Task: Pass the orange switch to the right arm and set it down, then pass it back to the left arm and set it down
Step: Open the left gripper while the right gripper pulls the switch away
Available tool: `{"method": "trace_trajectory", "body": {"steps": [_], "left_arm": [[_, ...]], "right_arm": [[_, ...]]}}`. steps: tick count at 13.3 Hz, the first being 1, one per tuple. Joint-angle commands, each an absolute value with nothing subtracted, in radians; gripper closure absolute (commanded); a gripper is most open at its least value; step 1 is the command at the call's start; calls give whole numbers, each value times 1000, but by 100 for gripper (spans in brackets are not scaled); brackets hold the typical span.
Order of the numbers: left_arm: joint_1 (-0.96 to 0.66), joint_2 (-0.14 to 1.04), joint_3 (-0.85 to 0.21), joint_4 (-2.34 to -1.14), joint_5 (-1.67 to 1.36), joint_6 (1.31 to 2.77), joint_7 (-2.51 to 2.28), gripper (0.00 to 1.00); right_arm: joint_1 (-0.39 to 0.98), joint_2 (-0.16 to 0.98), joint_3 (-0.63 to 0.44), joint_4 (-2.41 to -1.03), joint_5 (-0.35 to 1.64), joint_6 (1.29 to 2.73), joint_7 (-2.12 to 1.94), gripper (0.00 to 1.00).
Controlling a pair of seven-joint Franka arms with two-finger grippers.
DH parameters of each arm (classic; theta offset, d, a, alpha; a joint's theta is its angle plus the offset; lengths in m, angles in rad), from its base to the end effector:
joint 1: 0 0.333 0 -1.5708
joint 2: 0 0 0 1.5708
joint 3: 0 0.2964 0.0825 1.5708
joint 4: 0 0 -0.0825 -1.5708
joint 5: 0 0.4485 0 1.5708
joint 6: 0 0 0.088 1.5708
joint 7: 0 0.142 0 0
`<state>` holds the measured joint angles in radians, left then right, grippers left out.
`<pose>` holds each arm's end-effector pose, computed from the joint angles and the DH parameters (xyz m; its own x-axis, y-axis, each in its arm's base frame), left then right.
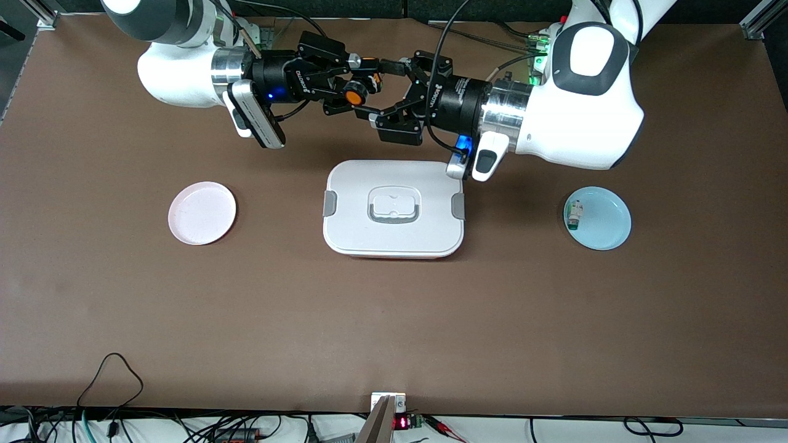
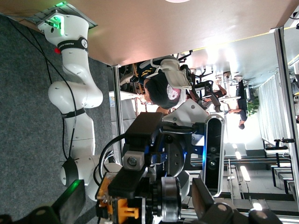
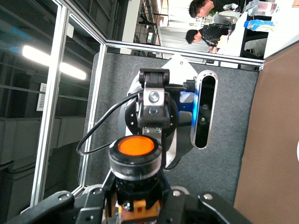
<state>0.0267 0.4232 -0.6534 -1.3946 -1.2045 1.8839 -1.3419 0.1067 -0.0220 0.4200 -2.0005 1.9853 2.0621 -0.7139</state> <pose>0.6021 -0.4543 0.5505 0.1507 0.1094 -0.9825 0.9352 -0.3378 0.1059 0.5372 0.4027 0.5007 0.9813 -0.1105 0.1579 0.1703 0.1139 -0.9788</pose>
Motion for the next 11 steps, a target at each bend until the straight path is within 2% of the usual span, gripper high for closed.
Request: {"method": "trace_trajectory", "body": {"steps": [1, 6, 11], "left_arm": [[22, 430, -654, -1378, -1190, 1879, -1327, 0], [37, 422, -657, -1381, -1187, 1864, -1302, 0], [106, 364, -661, -1374, -957, 1772, -1171, 0]], "right_arm": [[100, -41, 423, -2017, 1988, 2063, -723, 68], [101, -41, 423, -2022, 1864, 2054, -713, 68], [94, -35, 423, -2022, 1772, 2052, -709, 69]]}}
